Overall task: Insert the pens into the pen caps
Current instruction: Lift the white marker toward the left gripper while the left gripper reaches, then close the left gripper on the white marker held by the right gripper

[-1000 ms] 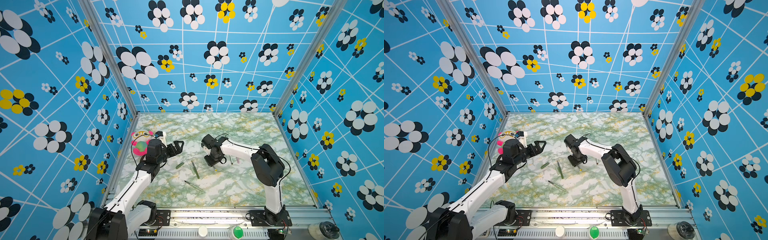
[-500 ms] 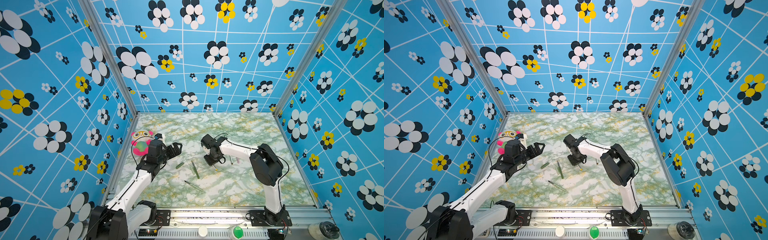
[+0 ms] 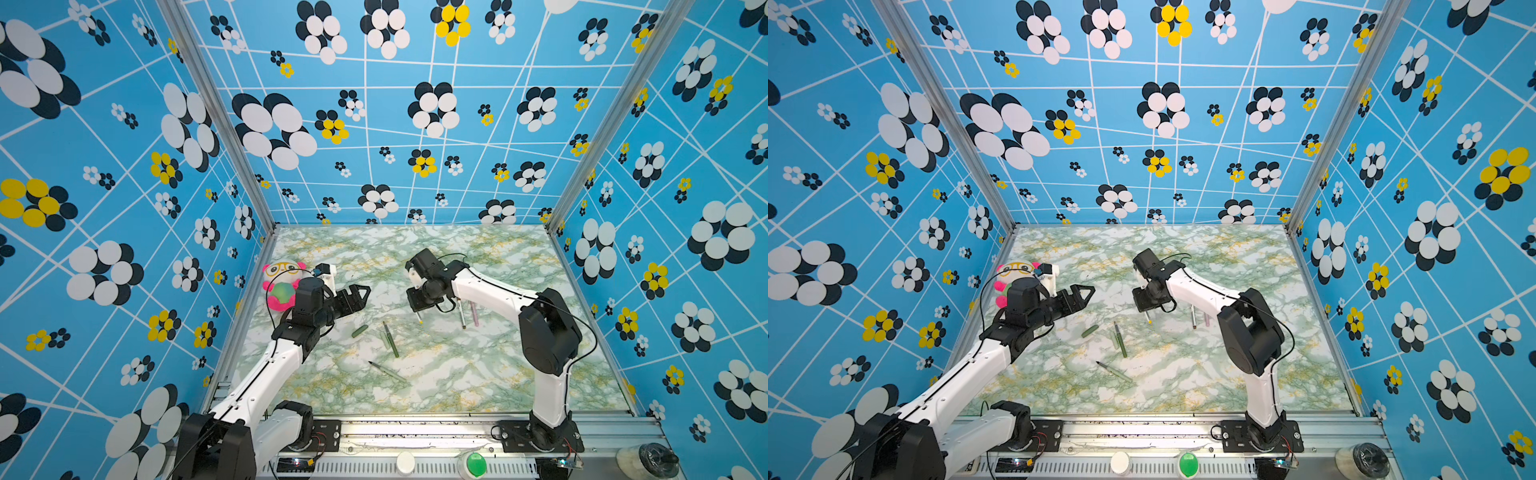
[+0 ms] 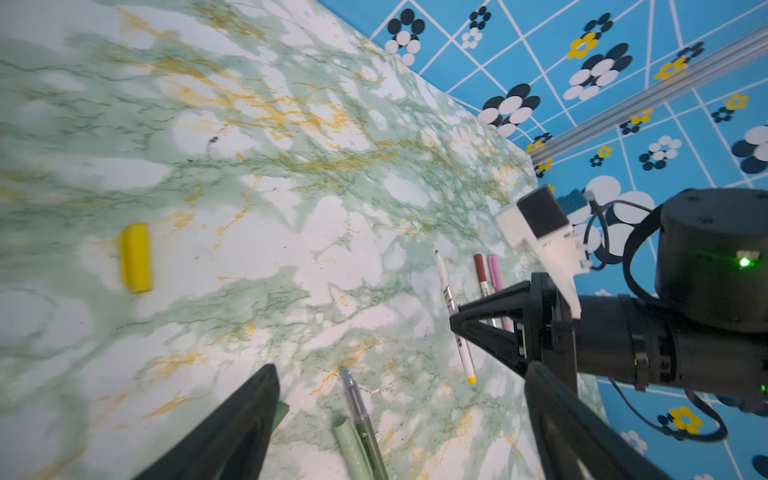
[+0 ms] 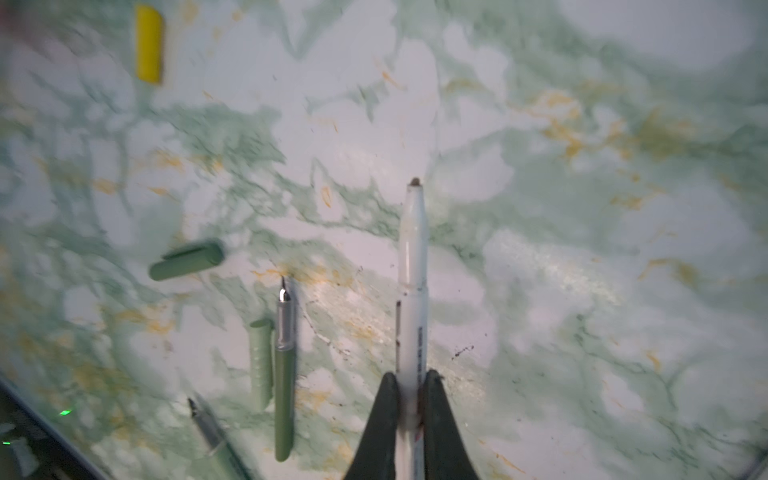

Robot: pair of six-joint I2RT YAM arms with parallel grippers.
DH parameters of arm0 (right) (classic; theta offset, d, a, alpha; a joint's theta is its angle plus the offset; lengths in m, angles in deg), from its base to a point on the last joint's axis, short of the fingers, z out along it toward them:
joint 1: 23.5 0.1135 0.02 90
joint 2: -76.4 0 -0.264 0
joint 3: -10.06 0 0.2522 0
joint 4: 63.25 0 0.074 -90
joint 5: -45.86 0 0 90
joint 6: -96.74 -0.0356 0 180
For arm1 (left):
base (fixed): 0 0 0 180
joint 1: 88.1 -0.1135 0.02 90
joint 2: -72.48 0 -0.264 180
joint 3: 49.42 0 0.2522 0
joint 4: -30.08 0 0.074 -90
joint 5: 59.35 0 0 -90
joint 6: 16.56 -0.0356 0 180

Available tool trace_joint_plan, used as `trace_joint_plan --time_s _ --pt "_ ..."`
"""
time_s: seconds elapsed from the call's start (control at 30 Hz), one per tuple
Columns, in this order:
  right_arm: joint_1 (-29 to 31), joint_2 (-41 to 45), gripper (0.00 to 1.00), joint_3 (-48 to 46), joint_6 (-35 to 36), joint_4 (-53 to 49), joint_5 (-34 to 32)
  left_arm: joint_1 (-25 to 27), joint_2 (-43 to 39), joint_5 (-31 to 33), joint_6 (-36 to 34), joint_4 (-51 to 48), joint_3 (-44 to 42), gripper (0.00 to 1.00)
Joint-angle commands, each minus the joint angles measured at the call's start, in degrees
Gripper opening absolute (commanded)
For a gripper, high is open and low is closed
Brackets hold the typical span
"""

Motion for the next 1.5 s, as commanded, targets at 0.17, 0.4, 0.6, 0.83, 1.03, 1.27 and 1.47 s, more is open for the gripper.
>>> trace_joint_plan --time_s 0.17,0.4,0.6,0.83,1.03,1.27,1.47 --pt "-6.0 10.4 0.03 -3.3 -12.8 17.0 11.4 4.3 2.5 -16.4 -5.2 8.9 6.6 0.93" --pt "-7.5 15.9 0.03 -6.9 -14.6 22.8 15.9 6.5 8.6 -19.9 1.9 19.7 7.5 0.9" --pt "-7.9 19.2 0.03 -10.9 -16.6 28.7 18.5 8.0 10.5 -21.8 2.2 22.0 8.7 0.89" --pt "-7.9 19.1 0.03 -12.1 -19.3 32.3 21.1 8.4 12.7 -24.2 2.4 24.1 10.7 0.88" --pt "-7.9 18.4 0.03 -12.6 -21.0 35.2 23.4 8.9 15.0 -24.8 2.9 24.8 12.0 0.8" --pt "-7.9 17.7 0.03 -13.1 -22.0 38.0 28.1 9.3 17.0 -23.8 3.8 25.8 12.8 0.7" --pt "-7.5 17.1 0.03 -13.6 -21.9 38.7 30.4 9.6 18.1 -23.4 4.2 25.9 14.0 0.62"
